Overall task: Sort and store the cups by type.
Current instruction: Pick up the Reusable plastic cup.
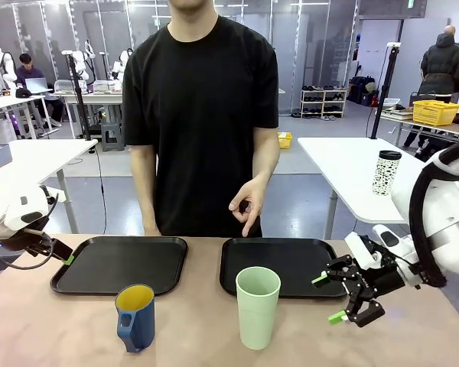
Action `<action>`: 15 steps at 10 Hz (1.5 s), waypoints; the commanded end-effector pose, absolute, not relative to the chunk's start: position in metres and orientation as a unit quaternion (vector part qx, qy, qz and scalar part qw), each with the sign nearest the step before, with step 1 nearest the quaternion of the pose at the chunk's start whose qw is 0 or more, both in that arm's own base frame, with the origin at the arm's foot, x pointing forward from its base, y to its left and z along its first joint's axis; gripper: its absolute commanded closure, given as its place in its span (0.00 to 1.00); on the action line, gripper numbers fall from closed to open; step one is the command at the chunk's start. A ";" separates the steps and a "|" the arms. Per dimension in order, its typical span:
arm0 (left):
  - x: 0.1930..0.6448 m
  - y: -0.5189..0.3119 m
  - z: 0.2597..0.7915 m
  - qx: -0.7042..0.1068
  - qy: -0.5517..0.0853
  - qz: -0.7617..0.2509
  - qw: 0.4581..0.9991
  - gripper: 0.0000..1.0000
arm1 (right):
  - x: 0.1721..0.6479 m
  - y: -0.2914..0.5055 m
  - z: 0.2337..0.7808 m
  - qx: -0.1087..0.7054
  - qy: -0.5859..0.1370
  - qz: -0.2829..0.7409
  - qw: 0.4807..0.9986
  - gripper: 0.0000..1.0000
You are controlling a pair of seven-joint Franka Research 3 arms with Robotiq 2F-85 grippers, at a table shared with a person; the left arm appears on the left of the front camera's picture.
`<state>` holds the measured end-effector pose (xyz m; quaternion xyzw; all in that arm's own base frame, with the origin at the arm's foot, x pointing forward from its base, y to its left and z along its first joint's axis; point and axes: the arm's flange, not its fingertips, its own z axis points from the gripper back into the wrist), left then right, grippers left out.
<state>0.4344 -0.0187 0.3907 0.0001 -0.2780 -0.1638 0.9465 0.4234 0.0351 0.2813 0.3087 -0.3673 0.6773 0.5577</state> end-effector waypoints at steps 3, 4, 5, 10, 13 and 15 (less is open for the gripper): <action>0.435 -0.017 0.391 0.001 -0.280 -0.165 0.946 0.00 | 0.433 0.047 0.253 0.374 -0.421 0.642 0.521 0.00; 0.435 -0.017 0.391 0.001 -0.280 -0.165 0.946 0.00 | 0.434 0.049 0.250 0.383 -0.421 0.637 0.521 0.00; 0.435 -0.017 0.391 0.001 -0.280 -0.165 0.946 0.00 | 0.435 0.051 0.247 0.385 -0.415 0.633 0.528 0.00; 0.435 -0.017 0.391 0.001 -0.280 -0.165 0.946 0.00 | 0.436 0.056 0.279 0.383 -0.406 0.639 0.530 0.00; 0.435 -0.017 0.391 0.001 -0.280 -0.165 0.946 0.00 | 0.435 0.066 0.273 0.406 -0.404 0.637 0.516 0.00; 0.435 -0.017 0.391 0.001 -0.280 -0.165 0.946 0.00 | 0.436 0.081 0.266 0.434 -0.400 0.635 0.499 0.00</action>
